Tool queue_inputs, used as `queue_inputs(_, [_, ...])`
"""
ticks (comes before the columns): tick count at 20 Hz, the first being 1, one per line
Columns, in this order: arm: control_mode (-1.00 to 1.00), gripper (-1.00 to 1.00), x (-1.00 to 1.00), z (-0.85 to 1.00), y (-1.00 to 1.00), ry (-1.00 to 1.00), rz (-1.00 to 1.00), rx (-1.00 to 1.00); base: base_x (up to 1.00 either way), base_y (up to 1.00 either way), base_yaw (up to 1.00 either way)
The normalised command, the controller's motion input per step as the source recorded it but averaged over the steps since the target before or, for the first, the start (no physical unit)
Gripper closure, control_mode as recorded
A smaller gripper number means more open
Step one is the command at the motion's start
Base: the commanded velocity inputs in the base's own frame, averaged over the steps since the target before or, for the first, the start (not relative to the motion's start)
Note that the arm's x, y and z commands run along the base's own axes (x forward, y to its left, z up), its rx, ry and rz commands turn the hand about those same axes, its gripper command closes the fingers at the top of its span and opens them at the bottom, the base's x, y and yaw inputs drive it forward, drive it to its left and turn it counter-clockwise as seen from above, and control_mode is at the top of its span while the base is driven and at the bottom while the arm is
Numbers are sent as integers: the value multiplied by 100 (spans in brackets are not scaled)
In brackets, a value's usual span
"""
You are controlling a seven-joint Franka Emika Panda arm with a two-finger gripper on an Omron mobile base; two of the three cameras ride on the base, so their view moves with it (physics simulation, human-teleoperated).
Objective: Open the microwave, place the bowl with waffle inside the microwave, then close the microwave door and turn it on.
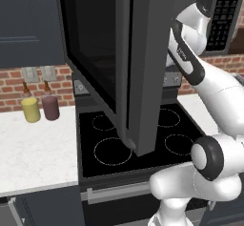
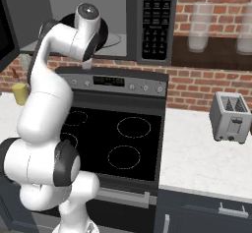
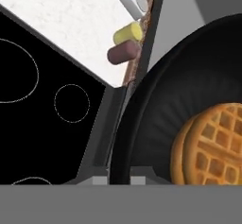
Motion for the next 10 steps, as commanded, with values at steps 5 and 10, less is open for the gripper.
queue_inputs(5, [-100,100,84,4,7,3,0,0,0,0,0])
queue_inputs(10, [-100,100,80,5,12,0,0,0,0,0,0])
